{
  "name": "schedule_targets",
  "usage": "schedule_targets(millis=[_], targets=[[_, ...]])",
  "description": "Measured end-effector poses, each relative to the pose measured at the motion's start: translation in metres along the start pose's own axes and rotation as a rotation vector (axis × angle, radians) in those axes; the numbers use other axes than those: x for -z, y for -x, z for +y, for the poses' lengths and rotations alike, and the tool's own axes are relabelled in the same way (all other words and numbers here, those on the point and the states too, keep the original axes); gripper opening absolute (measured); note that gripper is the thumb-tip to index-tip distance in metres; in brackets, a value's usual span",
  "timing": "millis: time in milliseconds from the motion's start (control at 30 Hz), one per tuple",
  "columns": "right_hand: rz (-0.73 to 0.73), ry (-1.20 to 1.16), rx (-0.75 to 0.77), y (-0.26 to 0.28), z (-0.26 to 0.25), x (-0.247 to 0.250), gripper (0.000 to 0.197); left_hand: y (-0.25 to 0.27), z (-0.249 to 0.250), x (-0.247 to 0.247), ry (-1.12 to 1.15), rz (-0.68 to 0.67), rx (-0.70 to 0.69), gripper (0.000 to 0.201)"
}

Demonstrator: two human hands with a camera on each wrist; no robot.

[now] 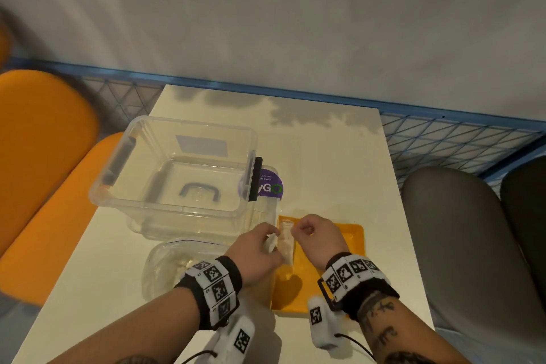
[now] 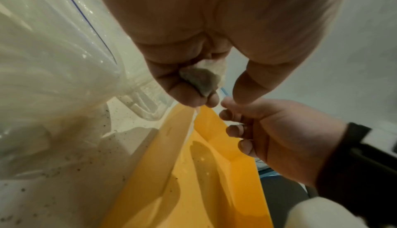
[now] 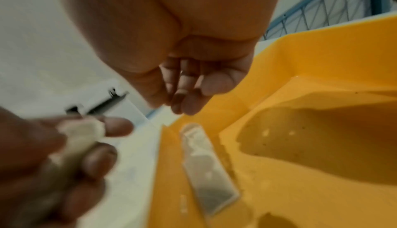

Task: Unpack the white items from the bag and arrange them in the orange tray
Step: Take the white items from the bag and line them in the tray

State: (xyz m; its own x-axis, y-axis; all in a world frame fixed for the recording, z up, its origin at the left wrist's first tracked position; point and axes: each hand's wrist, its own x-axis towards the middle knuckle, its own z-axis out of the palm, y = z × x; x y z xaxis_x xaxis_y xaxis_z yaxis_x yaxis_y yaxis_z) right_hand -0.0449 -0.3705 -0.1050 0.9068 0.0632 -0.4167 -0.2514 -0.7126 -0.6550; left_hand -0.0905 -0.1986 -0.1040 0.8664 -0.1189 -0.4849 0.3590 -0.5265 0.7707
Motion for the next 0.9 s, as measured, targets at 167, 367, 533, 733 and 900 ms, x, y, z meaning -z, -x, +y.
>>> schedule_targets(millis=[167, 367, 533, 733, 900], targets=[[-0.116, -0.204, 0.123, 0.039, -0.014, 0.013, 0.018, 0.005, 0.006, -0.003, 0.123, -0.041, -0.075, 0.063], [-0.023, -0.197, 0.177, 0.051, -0.012, 0.017, 0.013, 0.014, 0.017, -0.007, 0.191, -0.062, -0.146, 0.065], [-0.034, -0.215, 0.196, 0.061, -0.011, 0.022, 0.002, 0.012, 0.010, -0.008, 0.150, -0.093, -0.149, 0.054], [0.032, -0.043, 0.166, 0.051, 0.004, 0.021, 0.006, 0.008, 0.000, -0.005, -0.023, 0.008, -0.132, 0.043], [-0.176, 0.228, 0.062, 0.041, 0.029, 0.004, 0.010, 0.005, -0.009, -0.001, -0.223, 0.086, -0.087, 0.031]])
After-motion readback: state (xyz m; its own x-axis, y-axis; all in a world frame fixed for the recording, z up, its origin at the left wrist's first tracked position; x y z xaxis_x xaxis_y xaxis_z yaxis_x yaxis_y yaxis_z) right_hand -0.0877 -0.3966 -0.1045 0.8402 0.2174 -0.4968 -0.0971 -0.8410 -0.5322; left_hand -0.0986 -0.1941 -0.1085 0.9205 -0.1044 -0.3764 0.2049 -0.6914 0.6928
